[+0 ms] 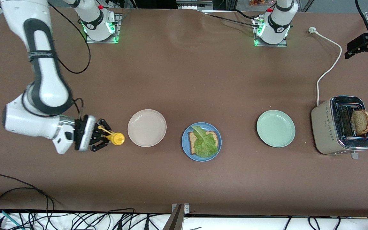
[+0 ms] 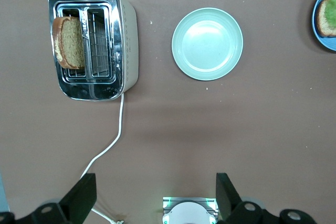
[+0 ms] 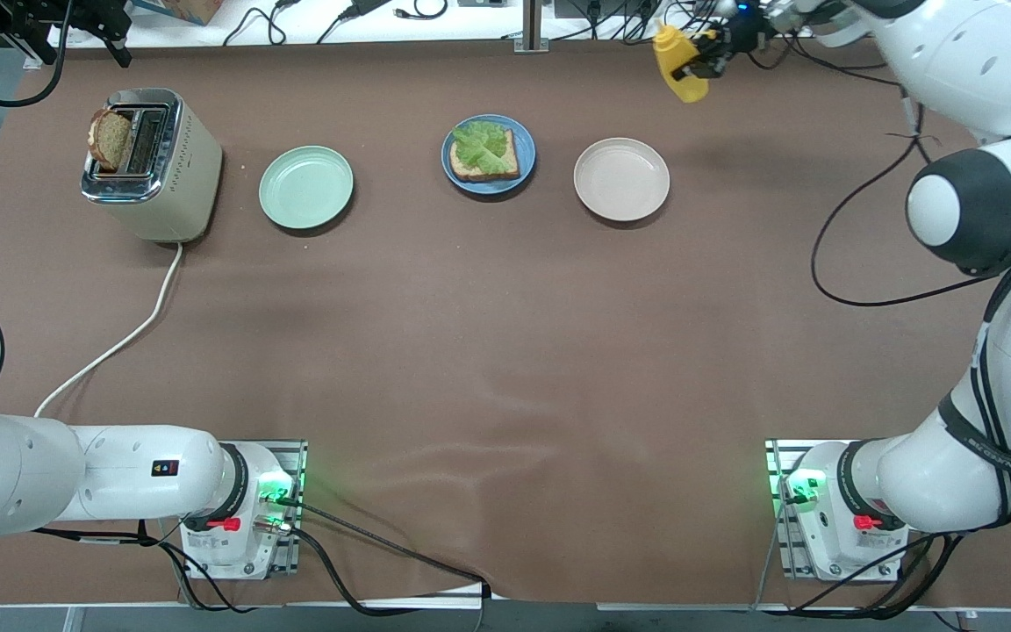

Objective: Make sandwich in blue plate with both arms
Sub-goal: 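Lift and carry the mustard bottle with the right gripper over the blue plate, then tilt the mustard bottle nozzle down over the lettuce with the right gripper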

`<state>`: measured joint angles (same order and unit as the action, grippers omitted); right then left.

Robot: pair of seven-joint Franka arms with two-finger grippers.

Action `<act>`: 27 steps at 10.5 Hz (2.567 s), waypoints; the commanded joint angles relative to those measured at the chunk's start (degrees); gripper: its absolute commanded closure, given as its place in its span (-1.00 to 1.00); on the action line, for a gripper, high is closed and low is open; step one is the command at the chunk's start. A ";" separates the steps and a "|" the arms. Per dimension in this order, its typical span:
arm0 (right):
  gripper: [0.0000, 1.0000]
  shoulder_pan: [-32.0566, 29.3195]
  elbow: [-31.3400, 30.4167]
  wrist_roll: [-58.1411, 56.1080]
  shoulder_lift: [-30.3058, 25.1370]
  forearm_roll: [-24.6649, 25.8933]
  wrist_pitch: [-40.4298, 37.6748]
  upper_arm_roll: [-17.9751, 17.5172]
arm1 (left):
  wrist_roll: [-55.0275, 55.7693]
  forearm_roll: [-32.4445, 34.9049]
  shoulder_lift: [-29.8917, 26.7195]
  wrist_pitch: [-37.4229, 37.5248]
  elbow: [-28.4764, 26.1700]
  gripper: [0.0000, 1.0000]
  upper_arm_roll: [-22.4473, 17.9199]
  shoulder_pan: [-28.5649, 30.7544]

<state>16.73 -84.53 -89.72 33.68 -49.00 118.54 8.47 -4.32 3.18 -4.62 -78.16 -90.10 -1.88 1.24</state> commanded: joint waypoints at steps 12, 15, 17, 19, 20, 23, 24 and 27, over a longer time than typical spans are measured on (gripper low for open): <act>1.00 25.80 17.03 62.80 20.54 60.55 29.21 2.60 | -1.05 -0.19 0.49 1.08 1.50 -1.00 0.03 -0.01; 1.00 30.10 19.65 65.55 26.24 68.40 29.03 8.30 | -0.96 -0.19 0.49 1.08 1.50 -1.00 0.73 0.08; 1.00 33.79 21.07 65.55 29.85 69.74 29.03 14.27 | -0.96 -0.19 0.49 1.08 1.50 -1.00 0.73 0.08; 1.00 35.21 21.07 65.64 30.57 69.92 29.03 15.97 | -0.96 -0.19 0.49 1.08 1.50 -1.00 0.82 0.08; 1.00 35.30 21.07 65.64 30.57 69.92 29.03 15.97 | -0.96 -0.19 0.49 1.08 1.50 -1.00 0.82 0.08; 1.00 36.61 20.98 66.78 30.57 71.22 28.25 17.01 | -0.96 -0.19 0.49 1.08 1.50 -1.00 0.82 0.08; 1.00 37.75 20.98 66.78 30.57 72.63 27.37 17.80 | -0.96 -0.19 0.49 1.08 1.50 -1.00 0.82 0.08; 1.00 38.81 20.89 66.87 30.83 74.82 26.40 18.60 | -0.96 -0.19 0.49 1.08 1.51 -1.00 0.82 0.08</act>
<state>54.44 -65.45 -24.49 63.28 22.93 146.34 25.43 -4.32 3.18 -4.62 -78.12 -90.05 -1.17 1.22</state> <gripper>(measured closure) 0.943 0.000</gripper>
